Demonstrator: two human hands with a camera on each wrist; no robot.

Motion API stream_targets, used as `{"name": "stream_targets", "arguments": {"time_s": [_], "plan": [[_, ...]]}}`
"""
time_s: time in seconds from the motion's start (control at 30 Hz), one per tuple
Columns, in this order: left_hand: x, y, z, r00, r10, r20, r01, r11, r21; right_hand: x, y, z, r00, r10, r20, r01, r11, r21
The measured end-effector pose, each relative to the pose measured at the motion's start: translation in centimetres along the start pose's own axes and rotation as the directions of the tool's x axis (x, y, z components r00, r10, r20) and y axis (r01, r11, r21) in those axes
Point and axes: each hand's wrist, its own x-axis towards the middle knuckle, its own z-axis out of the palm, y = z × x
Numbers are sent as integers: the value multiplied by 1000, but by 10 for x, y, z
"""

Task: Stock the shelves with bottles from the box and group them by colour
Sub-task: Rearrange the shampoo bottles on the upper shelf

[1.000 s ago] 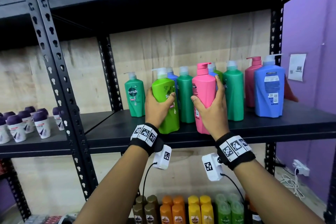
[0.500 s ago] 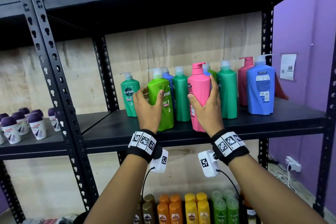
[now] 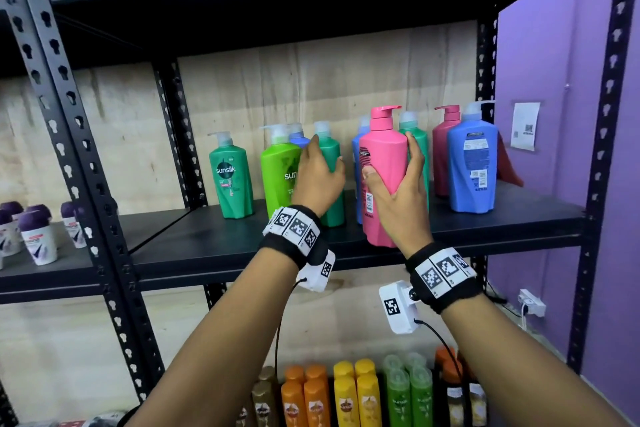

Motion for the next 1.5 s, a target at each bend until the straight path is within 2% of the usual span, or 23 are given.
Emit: {"name": "stream_targets", "arguments": {"time_s": [0.1, 0.2, 0.27, 0.37, 0.63, 0.77, 0.93, 1.03, 1.1, 1.23, 1.4, 1.5], "plan": [[9, 1, 16, 1000, -20, 16, 22, 997, -75, 4, 2, -8, 1000, -13, -6, 13, 1000, -8], [16, 2, 26, 994, -99, 38, 103, 986, -131, 7, 4, -14, 1000, -7, 2, 7, 1000, -4], [17, 1, 31, 988, -146, 60, 152, 981, -121, 7, 6, -18, 1000, -2, 10, 2, 1000, 6], [15, 2, 34, 989, -146, 27, 147, 987, -57, 8, 9, -21, 1000, -1, 11, 1, 1000, 22], [-8, 6, 30, 998, -12, -67, 7, 998, -69, 3, 7, -17, 1000, -10, -7, 10, 1000, 21], [-21, 6, 29, 991, -11, -135, -8, 990, -138, -2, 4, -14, 1000, -10, 6, 10, 1000, 9], [-25, 2, 23, 996, 35, -79, -52, 971, -232, -7, -3, -9, 999, 6, 33, -7, 1000, 30], [-30, -2, 19, 991, 73, -116, -101, 962, -252, -8, -4, -6, 999, -10, 35, 9, 999, 36], [-37, -6, 16, 975, 107, -195, -155, 955, -253, -11, -4, -3, 998, -52, 48, 50, 998, 38], [-56, -15, 7, 907, 179, -380, -258, 951, -170, -14, -3, 7, 993, -90, 81, 89, 996, 16], [-69, -18, -10, 880, 160, -447, -268, 945, -188, -18, -11, 24, 985, -94, 148, 99, 995, -31], [-73, -19, -19, 885, 146, -442, -257, 945, -202, -10, -18, 33, 981, -71, 178, 104, 977, -187]]}}
